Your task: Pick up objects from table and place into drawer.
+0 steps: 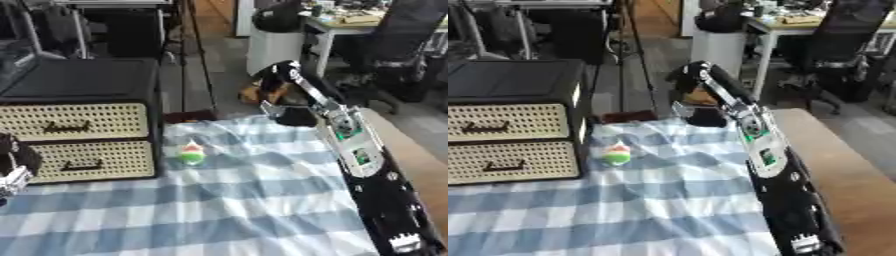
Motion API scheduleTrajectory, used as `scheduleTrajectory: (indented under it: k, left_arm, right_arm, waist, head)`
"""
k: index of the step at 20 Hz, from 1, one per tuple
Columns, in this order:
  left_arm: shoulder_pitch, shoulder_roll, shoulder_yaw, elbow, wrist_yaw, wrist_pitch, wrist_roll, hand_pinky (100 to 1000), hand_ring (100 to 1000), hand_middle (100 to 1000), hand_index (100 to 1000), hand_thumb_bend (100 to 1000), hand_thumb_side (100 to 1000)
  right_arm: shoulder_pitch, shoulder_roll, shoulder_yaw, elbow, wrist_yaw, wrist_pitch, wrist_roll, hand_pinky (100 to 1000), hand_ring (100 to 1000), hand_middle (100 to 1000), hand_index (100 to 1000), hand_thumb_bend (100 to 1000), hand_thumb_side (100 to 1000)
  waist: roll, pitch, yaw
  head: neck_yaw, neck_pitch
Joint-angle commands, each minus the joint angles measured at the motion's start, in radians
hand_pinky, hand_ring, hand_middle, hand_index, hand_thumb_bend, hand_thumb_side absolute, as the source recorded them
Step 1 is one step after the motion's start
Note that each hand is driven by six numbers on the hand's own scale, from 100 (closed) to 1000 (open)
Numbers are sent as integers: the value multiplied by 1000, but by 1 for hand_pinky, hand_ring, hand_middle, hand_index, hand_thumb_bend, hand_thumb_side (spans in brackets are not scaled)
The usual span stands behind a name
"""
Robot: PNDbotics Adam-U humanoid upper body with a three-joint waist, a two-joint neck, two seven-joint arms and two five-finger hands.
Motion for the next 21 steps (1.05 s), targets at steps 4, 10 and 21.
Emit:
scheduleTrajectory:
  k: [4,10,21]
  left_arm:
    - [57,-36,57,-42,86,-65,121,586,506,542,680,155,1000]
    - [108,-96,69,-42,162,-139,174,612,530,568,687,161,1000]
    - [122,-147,65,-42,200,-166,183,626,544,579,687,169,1000]
  right_arm:
    - [3,-6,-8,-29,-40,-3,23,574,550,518,740,100,305]
    - [16,-4,-7,-30,-67,-5,51,575,548,517,741,100,298]
    - [27,4,-6,-31,-75,-8,69,578,551,519,742,100,292]
  waist:
    - [2,-17,15]
    - [0,-17,28]
    - [-2,-15,36]
  head:
    - [-4,25]
    - [-8,40]
    - [45,53]
